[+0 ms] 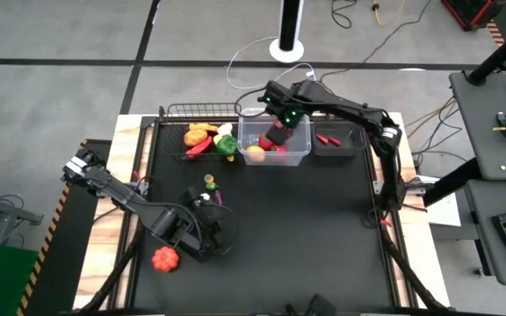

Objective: Sort produce into baskets
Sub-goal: Put the apple into the transparent bin

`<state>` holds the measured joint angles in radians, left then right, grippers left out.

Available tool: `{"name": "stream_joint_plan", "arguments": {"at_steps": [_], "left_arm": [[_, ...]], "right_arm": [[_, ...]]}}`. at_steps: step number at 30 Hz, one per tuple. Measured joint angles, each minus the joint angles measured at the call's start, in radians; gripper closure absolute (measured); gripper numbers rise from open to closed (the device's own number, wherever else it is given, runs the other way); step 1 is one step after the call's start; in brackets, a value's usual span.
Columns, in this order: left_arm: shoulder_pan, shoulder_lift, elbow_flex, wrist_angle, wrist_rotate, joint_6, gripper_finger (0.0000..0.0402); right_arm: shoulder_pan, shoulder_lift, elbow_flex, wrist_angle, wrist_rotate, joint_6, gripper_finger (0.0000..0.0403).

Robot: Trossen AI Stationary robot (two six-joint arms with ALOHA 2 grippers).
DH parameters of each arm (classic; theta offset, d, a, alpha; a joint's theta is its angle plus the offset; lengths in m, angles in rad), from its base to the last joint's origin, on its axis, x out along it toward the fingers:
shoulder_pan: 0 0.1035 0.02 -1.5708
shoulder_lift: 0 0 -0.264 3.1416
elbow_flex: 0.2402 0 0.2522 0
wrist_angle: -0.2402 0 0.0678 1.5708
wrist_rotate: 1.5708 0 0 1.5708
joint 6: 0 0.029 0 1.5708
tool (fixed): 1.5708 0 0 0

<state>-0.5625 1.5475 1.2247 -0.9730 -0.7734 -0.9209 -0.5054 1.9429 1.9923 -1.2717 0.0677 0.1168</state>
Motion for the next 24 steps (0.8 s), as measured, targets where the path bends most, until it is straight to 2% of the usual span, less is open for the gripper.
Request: {"name": "stream_joint_plan", "arguments": {"at_steps": [16, 24], "left_arm": [[-0.006, 0.0, 0.0, -0.001, -0.001, -0.013, 0.0196], [-0.006, 0.0, -0.001, -0.001, -0.002, -0.009, 0.0196]], "right_arm": [[-0.009, 0.047, -0.019, 0.076, 0.01, 0.047, 0.0121], [-0.008, 0.063, -0.021, 0.073, 0.011, 0.047, 0.0106]]}}
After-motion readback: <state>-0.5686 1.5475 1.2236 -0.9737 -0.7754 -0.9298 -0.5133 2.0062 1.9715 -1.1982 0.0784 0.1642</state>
